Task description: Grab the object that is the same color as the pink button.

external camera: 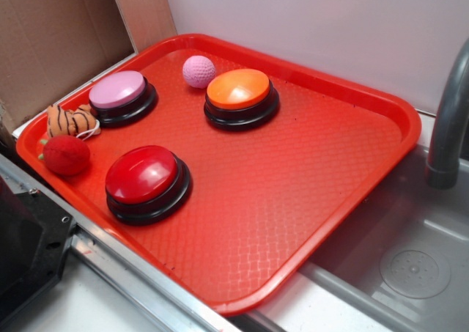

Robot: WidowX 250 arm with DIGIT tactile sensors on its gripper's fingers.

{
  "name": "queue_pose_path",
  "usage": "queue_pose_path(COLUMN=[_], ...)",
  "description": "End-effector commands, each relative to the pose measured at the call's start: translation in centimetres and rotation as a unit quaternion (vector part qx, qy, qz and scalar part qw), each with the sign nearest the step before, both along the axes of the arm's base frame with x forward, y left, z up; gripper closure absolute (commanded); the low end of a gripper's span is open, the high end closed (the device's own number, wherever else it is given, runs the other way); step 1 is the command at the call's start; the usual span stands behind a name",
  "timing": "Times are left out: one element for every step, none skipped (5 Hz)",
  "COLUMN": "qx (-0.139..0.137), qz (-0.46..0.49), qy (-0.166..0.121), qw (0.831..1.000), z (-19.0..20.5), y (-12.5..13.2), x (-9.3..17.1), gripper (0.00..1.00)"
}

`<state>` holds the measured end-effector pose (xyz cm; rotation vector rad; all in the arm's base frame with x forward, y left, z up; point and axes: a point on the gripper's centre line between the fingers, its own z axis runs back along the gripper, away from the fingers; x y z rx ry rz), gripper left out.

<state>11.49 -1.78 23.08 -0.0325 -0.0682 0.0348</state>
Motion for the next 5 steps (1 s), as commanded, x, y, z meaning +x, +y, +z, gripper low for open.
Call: queue_pose_path(qx=[-0.007,0.002,0.002,0.002,-0.012], qz=[0.072,0.127,0.180,0.237,0.293], qy=[0.004,0.008,-0.002,-0.006,-0.026], qw=[0.997,0.992,0.984,0.971,0.956], z=[-0.9,-2.7,-4.4,-6.7,-9.2], y=[0.8,1.6,2.9,5.1,6.9], x=[4.3,7.5,10.5,14.0,16.8], gripper=[0.00,0.00,0.00,0.00,0.00])
